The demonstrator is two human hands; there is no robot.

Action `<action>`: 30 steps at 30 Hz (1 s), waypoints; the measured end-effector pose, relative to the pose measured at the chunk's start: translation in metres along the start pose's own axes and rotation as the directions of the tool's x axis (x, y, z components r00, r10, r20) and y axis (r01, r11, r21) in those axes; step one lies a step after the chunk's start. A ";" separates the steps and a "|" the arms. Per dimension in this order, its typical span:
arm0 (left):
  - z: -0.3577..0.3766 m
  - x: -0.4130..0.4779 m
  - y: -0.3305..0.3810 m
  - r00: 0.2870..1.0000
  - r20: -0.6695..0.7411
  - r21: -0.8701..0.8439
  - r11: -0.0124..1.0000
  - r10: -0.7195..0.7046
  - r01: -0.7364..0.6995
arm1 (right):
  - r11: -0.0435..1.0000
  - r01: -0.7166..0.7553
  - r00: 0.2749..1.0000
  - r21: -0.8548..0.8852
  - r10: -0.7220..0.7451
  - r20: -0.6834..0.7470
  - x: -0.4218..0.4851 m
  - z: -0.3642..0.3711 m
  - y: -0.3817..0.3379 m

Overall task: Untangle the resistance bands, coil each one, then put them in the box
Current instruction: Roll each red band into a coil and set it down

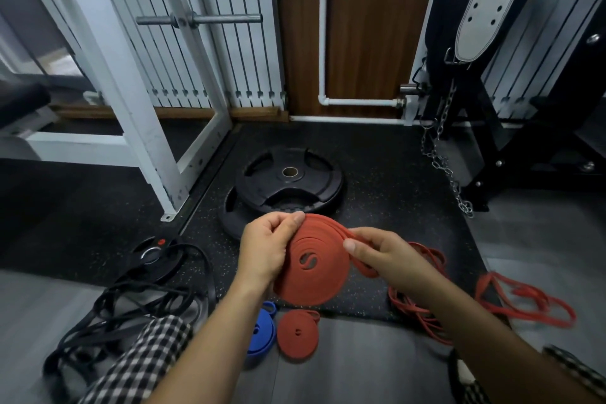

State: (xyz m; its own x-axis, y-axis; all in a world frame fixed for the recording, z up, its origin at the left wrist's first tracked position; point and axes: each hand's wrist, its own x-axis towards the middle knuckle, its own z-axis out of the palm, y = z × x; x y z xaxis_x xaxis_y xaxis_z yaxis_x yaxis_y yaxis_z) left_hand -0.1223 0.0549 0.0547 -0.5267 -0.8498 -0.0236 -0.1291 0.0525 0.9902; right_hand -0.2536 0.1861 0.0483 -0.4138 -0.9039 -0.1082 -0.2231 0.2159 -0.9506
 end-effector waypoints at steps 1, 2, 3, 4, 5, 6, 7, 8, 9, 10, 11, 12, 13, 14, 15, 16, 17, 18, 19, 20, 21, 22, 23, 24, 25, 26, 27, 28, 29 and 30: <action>0.000 0.001 0.000 1.000 -0.005 -0.001 1.000 0.003 -0.003 | 1.000 -0.013 1.000 0.025 0.013 0.006 0.000 0.002 0.000; -0.001 0.001 0.000 1.000 -0.010 -0.002 1.000 0.005 -0.005 | 0.999 -0.026 1.000 0.044 0.025 0.012 0.000 0.004 0.001; -0.001 0.002 0.001 1.000 -0.013 -0.001 1.000 0.008 -0.008 | 0.998 -0.035 0.999 0.056 0.034 0.016 0.000 0.005 0.001; -0.002 0.002 0.002 1.000 -0.013 0.001 1.000 0.013 -0.013 | 0.997 -0.043 0.999 0.069 0.041 0.018 0.001 0.004 0.001; -0.002 0.003 0.003 1.000 -0.011 0.001 1.000 0.015 -0.015 | 0.995 -0.048 0.999 0.092 0.047 0.022 0.001 0.003 0.000; -0.002 0.003 0.004 1.000 -0.010 -0.004 1.000 0.013 -0.014 | 0.990 -0.051 0.998 0.128 0.048 0.028 0.001 0.002 -0.001; -0.002 0.003 0.004 1.000 -0.012 -0.013 1.000 0.006 -0.007 | 0.986 -0.050 0.998 0.161 0.045 0.034 0.001 0.001 -0.004; -0.002 0.003 0.004 1.000 -0.018 -0.026 1.000 -0.003 0.003 | 0.983 -0.044 0.999 0.176 0.038 0.033 0.001 0.001 -0.006; -0.001 0.004 0.004 0.999 -0.030 -0.041 0.999 -0.013 0.012 | 0.984 -0.034 0.999 0.174 0.030 0.024 0.001 0.001 -0.007; -0.001 0.005 0.004 0.999 -0.047 -0.054 0.998 -0.020 0.017 | 0.985 -0.026 1.000 0.172 0.025 0.010 0.002 0.001 -0.008; -0.001 0.005 0.004 0.997 -0.068 -0.066 0.998 -0.024 0.020 | 0.983 -0.022 1.000 0.181 0.024 -0.006 0.001 0.002 -0.009; -0.001 0.005 0.004 0.996 -0.091 -0.077 0.997 -0.027 0.020 | 0.979 -0.021 0.999 0.203 0.027 -0.027 0.001 0.004 -0.008; -0.001 0.006 0.005 0.993 -0.114 -0.091 0.996 -0.029 0.019 | 0.972 -0.021 0.998 0.234 0.033 -0.050 0.001 0.005 -0.008; -0.001 0.006 0.005 0.990 -0.137 -0.101 0.995 -0.035 0.022 | 0.963 -0.022 0.996 0.270 0.043 -0.073 0.000 0.007 -0.006; 0.000 0.006 0.006 0.987 -0.157 -0.109 0.994 -0.044 0.027 | 0.951 -0.023 0.994 0.307 0.055 -0.096 0.000 0.010 -0.005; 0.001 0.005 0.006 0.984 -0.173 -0.120 0.992 -0.051 0.030 | 0.940 -0.026 0.991 0.339 0.070 -0.117 0.000 0.013 -0.004; 0.002 0.004 0.007 0.981 -0.187 -0.134 0.990 -0.057 0.033 | 0.930 -0.033 0.987 0.365 0.088 -0.134 0.000 0.016 -0.003; 0.004 0.003 0.006 0.978 -0.196 -0.147 0.988 -0.067 0.038 | 0.921 -0.039 0.984 0.388 0.104 -0.147 0.001 0.018 -0.002; 0.006 0.002 0.006 0.976 -0.200 -0.163 0.985 -0.084 0.051 | 0.911 -0.041 0.981 0.410 0.115 -0.158 0.002 0.020 0.000; 0.008 0.001 0.006 0.974 -0.200 -0.184 0.980 -0.108 0.070 | 0.901 -0.036 0.978 0.433 0.121 -0.169 0.002 0.021 0.000; 0.011 0.001 0.007 0.972 -0.195 -0.214 0.972 -0.135 0.092 | 0.890 -0.028 0.975 0.456 0.125 -0.184 0.002 0.021 0.000; 0.012 0.001 0.007 0.969 -0.187 -0.247 0.963 -0.160 0.111 | 0.879 -0.018 0.972 0.476 0.128 -0.200 0.002 0.020 0.000; 0.014 0.001 0.007 0.967 -0.181 -0.274 0.953 -0.179 0.125 | 0.869 -0.005 0.968 0.494 0.128 -0.216 0.002 0.020 -0.001; 0.015 0.002 0.007 0.965 -0.176 -0.296 0.945 -0.195 0.137 | 0.860 0.013 0.964 0.510 0.124 -0.234 0.001 0.020 -0.001; 0.016 0.002 0.008 0.963 -0.169 -0.315 0.937 -0.210 0.149 | 0.853 0.037 0.961 0.520 0.113 -0.253 0.001 0.021 0.000; 0.017 0.002 0.009 0.962 -0.160 -0.332 0.930 -0.221 0.158 | 0.852 0.062 0.955 0.520 0.100 -0.278 0.000 0.021 0.001; 0.018 0.002 0.009 0.960 -0.152 -0.346 0.923 -0.233 0.169 | 0.855 0.083 0.949 0.512 0.090 -0.303 0.000 0.022 0.002; 0.018 0.002 0.010 0.958 -0.146 -0.357 0.916 -0.246 0.181 | 0.859 0.097 0.943 0.503 0.082 -0.322 -0.001 0.023 0.003; 0.019 0.001 0.012 0.956 -0.140 -0.373 0.908 -0.259 0.192 | 0.859 0.108 0.941 0.501 0.074 -0.329 -0.002 0.023 0.003; 0.019 0.001 0.013 0.953 -0.136 -0.389 0.900 -0.270 0.199 | 0.855 0.116 0.943 0.505 0.066 -0.327 -0.003 0.022 0.003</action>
State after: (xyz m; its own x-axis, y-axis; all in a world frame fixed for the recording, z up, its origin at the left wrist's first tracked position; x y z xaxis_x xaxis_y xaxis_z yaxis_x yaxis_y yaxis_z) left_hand -0.1401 0.0649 0.0645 -0.3528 -0.8957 -0.2708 0.1057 -0.3257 0.9395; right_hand -0.2332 0.1810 0.0394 -0.6935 -0.7171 -0.0694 0.2073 -0.1063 -0.9725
